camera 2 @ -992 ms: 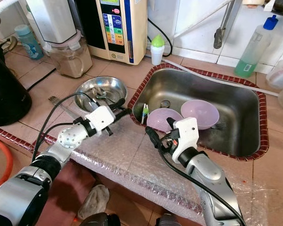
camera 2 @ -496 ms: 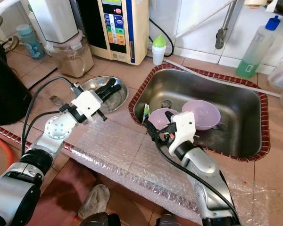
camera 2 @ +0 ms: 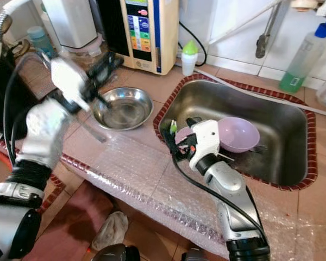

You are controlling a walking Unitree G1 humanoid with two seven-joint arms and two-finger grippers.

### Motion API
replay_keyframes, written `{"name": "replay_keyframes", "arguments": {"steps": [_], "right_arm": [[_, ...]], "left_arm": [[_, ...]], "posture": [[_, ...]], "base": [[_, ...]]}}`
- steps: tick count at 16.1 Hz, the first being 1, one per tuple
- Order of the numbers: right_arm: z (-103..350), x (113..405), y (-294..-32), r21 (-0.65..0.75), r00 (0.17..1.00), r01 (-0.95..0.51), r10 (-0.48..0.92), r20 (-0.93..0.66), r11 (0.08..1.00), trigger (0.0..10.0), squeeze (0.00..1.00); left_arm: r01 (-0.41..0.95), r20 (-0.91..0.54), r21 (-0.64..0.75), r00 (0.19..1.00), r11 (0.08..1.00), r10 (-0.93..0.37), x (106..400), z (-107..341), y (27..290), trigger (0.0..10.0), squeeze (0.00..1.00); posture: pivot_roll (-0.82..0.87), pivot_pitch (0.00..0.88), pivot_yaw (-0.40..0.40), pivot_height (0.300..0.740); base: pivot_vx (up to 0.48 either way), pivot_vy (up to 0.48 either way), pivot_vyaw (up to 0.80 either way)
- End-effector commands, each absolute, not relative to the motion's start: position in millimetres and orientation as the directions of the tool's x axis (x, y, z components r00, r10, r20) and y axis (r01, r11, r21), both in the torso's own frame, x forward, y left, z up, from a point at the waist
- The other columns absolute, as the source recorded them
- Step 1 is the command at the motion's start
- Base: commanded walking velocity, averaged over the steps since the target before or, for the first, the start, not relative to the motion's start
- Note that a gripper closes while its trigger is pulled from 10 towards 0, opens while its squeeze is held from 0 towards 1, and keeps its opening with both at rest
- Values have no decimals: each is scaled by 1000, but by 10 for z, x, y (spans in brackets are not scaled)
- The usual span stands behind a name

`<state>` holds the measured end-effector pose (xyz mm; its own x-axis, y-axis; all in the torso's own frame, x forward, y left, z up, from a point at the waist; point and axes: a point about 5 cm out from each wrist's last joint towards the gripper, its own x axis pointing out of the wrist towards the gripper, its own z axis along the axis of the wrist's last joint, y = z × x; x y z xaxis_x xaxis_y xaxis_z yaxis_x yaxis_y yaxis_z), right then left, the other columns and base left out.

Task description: Kitchen organization

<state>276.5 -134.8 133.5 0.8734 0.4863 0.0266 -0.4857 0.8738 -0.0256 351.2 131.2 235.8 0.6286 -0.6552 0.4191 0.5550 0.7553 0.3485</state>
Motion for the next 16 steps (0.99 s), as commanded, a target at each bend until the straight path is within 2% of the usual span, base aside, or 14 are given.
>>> {"name": "replay_keyframes", "arguments": {"steps": [1, 3, 5, 6, 8, 12, 13, 14, 15, 16], "right_arm": [[1378, 2792, -1290, -47, 860, -506, 508, 43, 861, 10000, 0], [1476, 2862, -1262, -67, 846, -523, 527, 82, 850, 10000, 0], [1534, 2898, -1269, -73, 845, -520, 525, 101, 851, 10000, 0], [1559, 2920, -1276, -82, 847, -514, 521, 109, 854, 10000, 0], [1572, 2940, -1269, -94, 845, -513, 521, 118, 853, 10000, 0], [1562, 2964, -1218, -105, 841, -517, 527, 125, 850, 10000, 0], [1564, 2976, -1216, -107, 841, -514, 525, 129, 851, 9098, 0], [1566, 2981, -1216, -106, 840, -515, 526, 133, 850, 9098, 0], [1573, 2995, -1230, -115, 842, -510, 522, 135, 852, 0, 0], [1591, 3007, -1260, -120, 842, -508, 522, 139, 853, 0, 0]], "left_arm": [[614, 442, 277, 602, 740, -665, 3499, 2470, 1291, 0, 0], [744, 448, 117, 552, 658, -704, 3462, 2525, 1180, 0, 0], [795, 447, 68, 516, 603, -730, 3432, 2529, 1078, 0, 0], [837, 449, 7, 486, 546, -750, 3391, 2531, 995, 0, 0], [881, 445, -85, 451, 465, -774, 3320, 2506, 855, 0, 0], [917, 382, -185, 398, 353, -834, 3192, 2310, 651, 0, 0], [920, 366, -199, 390, 338, -845, 3162, 2255, 616, 0, 0], [920, 361, -209, 387, 331, -848, 3148, 2234, 601, 0, 0], [920, 351, -216, 387, 328, -853, 3132, 2193, 579, 0, 0], [918, 338, -221, 388, 329, -857, 3112, 2151, 565, 0, 0]], "posture": [[-114, 6, 63, 740], [-113, 4, 69, 740], [-117, 1, 77, 740], [-117, 1, 77, 740], [-129, 1, 88, 740], [-136, 4, 97, 740], [-136, 5, 97, 740], [-136, 5, 97, 740], [-137, 8, 96, 740], [-140, 7, 95, 740]], "base": [[0, 0, 0], [0, 0, 0], [0, 0, 0], [0, 0, 0], [0, 0, 0], [0, 0, 0], [0, 0, 0], [0, 0, 0], [0, 0, 0], [0, 0, 0]]}}
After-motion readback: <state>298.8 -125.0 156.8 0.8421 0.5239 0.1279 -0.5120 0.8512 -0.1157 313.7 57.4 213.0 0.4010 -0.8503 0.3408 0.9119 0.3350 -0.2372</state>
